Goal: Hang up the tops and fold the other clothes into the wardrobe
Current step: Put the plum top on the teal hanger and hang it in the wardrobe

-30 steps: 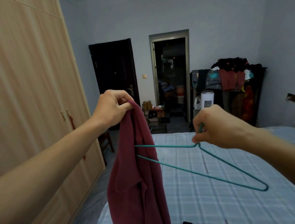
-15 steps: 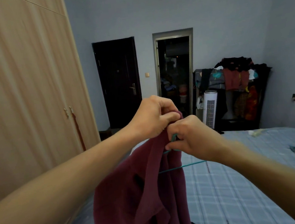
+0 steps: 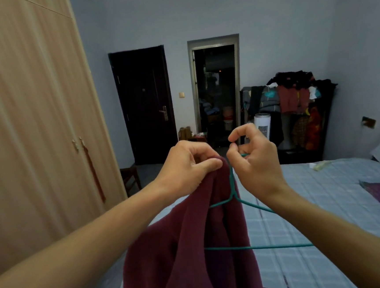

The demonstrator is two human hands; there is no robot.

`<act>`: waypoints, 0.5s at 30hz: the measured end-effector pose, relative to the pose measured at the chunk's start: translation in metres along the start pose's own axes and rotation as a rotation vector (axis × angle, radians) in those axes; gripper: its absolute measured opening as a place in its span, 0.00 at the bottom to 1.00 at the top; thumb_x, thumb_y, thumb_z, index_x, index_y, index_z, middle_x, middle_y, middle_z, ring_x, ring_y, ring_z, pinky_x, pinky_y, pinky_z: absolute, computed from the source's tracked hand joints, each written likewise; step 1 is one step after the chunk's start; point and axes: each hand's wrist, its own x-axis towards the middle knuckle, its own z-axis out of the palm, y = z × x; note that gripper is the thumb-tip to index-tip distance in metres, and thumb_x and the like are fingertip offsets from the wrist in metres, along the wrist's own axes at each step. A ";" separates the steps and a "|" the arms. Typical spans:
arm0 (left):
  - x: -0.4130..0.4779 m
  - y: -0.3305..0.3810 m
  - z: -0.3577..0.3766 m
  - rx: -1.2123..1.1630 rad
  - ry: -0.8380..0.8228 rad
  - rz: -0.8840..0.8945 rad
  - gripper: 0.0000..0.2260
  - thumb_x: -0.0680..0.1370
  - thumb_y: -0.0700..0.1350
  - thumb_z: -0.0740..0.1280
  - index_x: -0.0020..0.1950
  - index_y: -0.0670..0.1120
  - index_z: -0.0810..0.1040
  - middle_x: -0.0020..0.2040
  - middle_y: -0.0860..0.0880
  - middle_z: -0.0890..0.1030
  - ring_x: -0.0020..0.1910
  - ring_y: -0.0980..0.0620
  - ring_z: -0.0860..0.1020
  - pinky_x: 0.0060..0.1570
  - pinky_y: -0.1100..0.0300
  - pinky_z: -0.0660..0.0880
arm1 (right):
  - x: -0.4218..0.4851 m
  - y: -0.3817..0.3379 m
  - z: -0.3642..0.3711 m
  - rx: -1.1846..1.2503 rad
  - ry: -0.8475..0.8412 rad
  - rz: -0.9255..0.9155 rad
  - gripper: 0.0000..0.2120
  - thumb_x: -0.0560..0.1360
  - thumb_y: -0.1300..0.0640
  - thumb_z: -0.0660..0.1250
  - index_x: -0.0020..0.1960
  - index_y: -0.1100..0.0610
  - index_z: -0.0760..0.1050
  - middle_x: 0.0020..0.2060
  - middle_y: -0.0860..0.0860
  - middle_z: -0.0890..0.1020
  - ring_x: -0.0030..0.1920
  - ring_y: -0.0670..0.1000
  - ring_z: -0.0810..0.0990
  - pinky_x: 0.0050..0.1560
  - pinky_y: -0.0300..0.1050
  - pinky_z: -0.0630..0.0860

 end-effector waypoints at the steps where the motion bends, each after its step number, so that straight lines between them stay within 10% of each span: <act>1: -0.003 -0.002 0.003 -0.006 -0.007 -0.001 0.03 0.75 0.42 0.74 0.43 0.49 0.86 0.39 0.48 0.86 0.42 0.45 0.85 0.48 0.41 0.81 | 0.002 0.000 0.000 0.013 0.016 0.011 0.08 0.77 0.67 0.63 0.47 0.54 0.71 0.20 0.46 0.68 0.19 0.44 0.64 0.22 0.33 0.60; 15: -0.033 -0.013 0.031 0.048 -0.079 -0.045 0.05 0.78 0.42 0.71 0.50 0.46 0.87 0.44 0.52 0.85 0.45 0.58 0.81 0.47 0.65 0.76 | 0.015 -0.006 0.000 0.077 0.146 0.073 0.10 0.75 0.70 0.63 0.42 0.56 0.72 0.19 0.44 0.67 0.19 0.44 0.63 0.22 0.36 0.63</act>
